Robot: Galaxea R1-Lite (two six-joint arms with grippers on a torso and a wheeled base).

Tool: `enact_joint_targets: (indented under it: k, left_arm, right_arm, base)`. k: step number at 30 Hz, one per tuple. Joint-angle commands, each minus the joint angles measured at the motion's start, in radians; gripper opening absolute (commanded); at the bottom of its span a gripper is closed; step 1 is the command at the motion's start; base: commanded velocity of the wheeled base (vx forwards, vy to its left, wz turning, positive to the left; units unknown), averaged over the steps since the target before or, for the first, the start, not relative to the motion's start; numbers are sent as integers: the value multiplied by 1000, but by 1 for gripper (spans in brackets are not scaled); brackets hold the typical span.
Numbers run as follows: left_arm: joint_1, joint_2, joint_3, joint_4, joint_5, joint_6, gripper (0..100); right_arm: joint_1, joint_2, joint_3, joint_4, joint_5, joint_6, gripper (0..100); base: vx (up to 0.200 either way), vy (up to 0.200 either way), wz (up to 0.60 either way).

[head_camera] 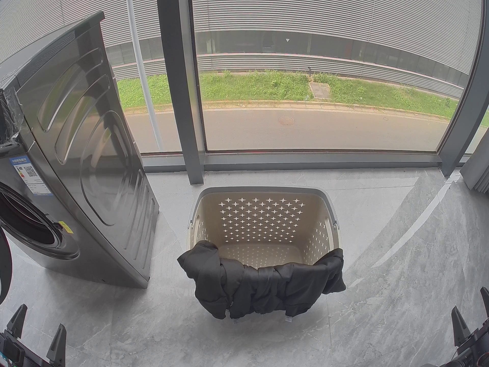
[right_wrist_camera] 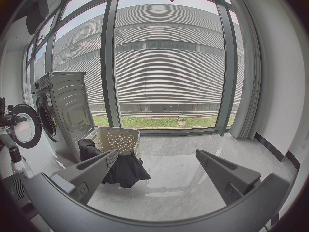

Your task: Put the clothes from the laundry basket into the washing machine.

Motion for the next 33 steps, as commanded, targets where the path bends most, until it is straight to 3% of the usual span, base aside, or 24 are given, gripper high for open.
enact_joint_targets:
  k: [1, 10, 14, 16, 17, 18, 19, 21, 23, 25, 28, 30, 31, 32, 33]
  left_arm:
    - [0, -17, 18, 1, 0, -5, 100]
    - [0, -15, 18, 1, 0, -22, 100]
    - [0, -15, 18, 1, 2, -27, 100]
    - [-2, -15, 18, -1, -1, -22, 100]
    - [-2, -15, 18, -1, -1, -22, 100]
    - [0, -15, 16, -1, -3, -22, 100]
    - [-2, -15, 18, -1, -3, -22, 100]
    - [-2, -15, 16, -1, -3, -22, 100]
    - [-2, -15, 16, -1, -3, -22, 100]
    - [-2, -15, 16, 1, -3, -22, 100]
    - [-2, -15, 16, 1, -3, -24, 100]
    - [-2, -15, 16, -1, -3, -22, 100]
    - [-2, -15, 16, -1, -3, -22, 100]
    - [-2, -15, 16, -1, -3, -22, 100]
    - [-2, -15, 16, -1, -3, -24, 100]
  right_arm:
    - [0, -16, 18, 0, 0, 0, 100]
    - [-1, -15, 16, 9, 9, -8, 100]
    - [-1, -16, 18, 0, -9, 4, 100]
    - [-1, -5, -82, -54, -10, -8, 100]
    - [-1, -5, -82, -54, -10, -8, 100]
    - [0, 99, -246, -63, -4, -5, 100]
    - [11, 272, -334, -26, 2, 13, 100]
    - [45, 400, -324, 7, 34, 47, 100]
    - [134, 522, -223, 4, 97, 119, 100]
    - [207, 693, -174, -48, 121, 168, 100]
    - [253, 867, -160, -118, 126, 191, 100]
    - [284, 1124, -160, -260, 146, 207, 100]
    - [284, 1124, -160, -260, 146, 207, 100]
    - [287, 1283, -150, -401, 161, 205, 100]
    - [287, 1294, -150, -411, 161, 205, 100]
  base:
    - [0, 0, 0]
    - [0, 0, 0]
    - [0, 0, 0]
    - [0, 0, 0]
    - [0, 0, 0]
    - [0, 0, 0]
    - [0, 0, 0]
    - [0, 0, 0]
    - [0, 0, 0]
    - [0, 0, 0]
    - [0, 0, 0]
    - [0, 0, 0]
    - [0, 0, 0]
    - [0, 0, 0]
    - [0, 0, 0]
